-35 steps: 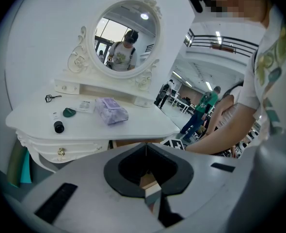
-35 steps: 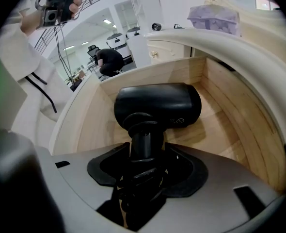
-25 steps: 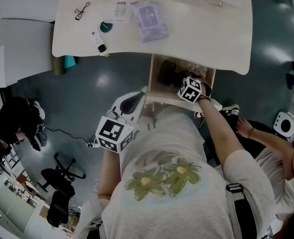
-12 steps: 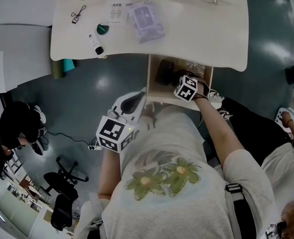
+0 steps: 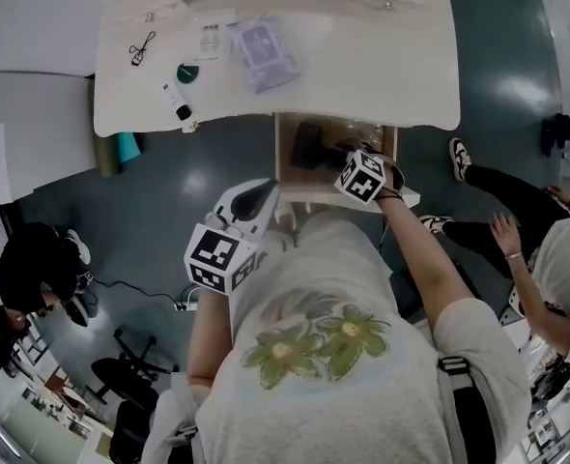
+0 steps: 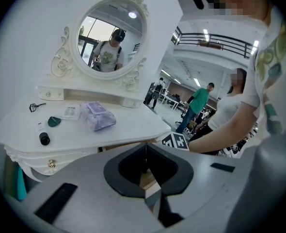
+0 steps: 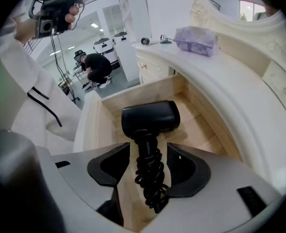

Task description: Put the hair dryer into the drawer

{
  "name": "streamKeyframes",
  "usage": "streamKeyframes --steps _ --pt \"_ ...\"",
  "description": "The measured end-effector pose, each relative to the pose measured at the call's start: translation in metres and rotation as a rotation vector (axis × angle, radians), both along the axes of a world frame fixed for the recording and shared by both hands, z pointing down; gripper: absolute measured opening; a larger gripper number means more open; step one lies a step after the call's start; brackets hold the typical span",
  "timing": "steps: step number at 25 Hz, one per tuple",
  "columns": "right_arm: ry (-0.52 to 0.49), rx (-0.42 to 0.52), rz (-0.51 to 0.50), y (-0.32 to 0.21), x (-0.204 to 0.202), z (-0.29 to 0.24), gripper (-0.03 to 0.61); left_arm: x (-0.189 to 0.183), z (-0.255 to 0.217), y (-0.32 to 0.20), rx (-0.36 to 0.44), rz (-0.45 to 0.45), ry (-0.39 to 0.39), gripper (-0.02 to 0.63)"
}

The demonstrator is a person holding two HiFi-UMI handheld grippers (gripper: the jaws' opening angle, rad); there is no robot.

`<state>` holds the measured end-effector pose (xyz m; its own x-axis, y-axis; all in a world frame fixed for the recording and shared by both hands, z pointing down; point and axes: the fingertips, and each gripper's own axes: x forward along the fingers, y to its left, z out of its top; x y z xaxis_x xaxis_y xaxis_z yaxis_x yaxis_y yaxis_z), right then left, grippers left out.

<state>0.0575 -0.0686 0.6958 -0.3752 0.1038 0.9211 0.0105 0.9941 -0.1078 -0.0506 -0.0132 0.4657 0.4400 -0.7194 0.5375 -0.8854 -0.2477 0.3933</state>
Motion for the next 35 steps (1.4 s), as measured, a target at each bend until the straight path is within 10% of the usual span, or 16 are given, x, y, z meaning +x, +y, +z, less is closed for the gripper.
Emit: streamKeyframes --steps 18,22,35 --pt "-0.402 0.016 0.359 0.008 -0.005 -0.137 0.212 0.027 -0.026 -0.003 0.105 0.107 0.012 0.011" --pt "-0.481 0.063 0.399 0.01 -0.003 -0.163 0.061 0.03 -0.031 -0.002 0.12 0.118 0.018 0.011" --pt "-0.745 0.051 0.517 0.02 -0.011 -0.231 0.023 0.045 -0.041 0.003 0.149 0.173 0.05 0.011"
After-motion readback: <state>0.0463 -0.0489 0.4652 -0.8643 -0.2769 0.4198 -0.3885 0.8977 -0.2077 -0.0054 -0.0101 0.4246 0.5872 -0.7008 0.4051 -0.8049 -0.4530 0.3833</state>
